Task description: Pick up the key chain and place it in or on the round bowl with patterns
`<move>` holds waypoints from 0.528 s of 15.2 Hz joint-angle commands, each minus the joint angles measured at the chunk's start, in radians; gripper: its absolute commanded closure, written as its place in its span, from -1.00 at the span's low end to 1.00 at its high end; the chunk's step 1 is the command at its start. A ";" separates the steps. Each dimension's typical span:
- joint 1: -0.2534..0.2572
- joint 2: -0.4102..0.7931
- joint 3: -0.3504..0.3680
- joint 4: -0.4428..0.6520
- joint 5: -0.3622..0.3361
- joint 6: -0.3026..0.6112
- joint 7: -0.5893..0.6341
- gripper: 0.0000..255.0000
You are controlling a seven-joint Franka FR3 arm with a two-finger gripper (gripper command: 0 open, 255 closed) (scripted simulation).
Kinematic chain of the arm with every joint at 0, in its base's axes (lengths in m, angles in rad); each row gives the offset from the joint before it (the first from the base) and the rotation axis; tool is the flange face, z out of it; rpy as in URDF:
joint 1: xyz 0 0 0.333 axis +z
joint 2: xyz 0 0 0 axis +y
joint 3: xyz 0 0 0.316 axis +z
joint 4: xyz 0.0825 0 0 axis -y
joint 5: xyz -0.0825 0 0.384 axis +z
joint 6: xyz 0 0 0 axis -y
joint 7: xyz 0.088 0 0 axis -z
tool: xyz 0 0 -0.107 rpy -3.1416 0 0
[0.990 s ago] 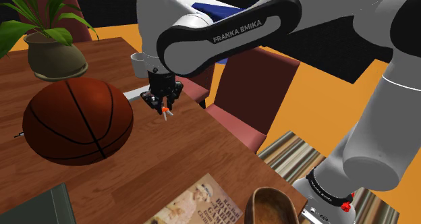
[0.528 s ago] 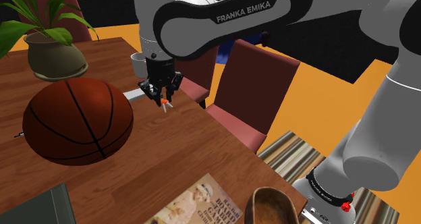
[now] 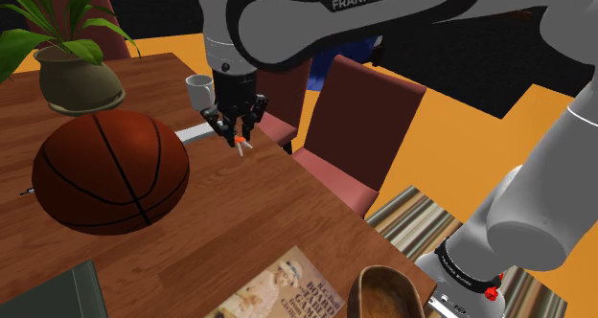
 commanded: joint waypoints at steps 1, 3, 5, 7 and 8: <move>-0.001 -0.076 0.009 -0.074 0.043 0.011 -0.004 1.00; 0.004 -0.155 0.014 -0.153 0.090 0.022 -0.011 1.00; 0.016 -0.233 0.016 -0.225 0.136 0.028 -0.018 1.00; 0.034 -0.310 0.015 -0.292 0.181 0.029 -0.023 1.00; 0.045 -0.348 0.014 -0.323 0.203 0.027 -0.025 1.00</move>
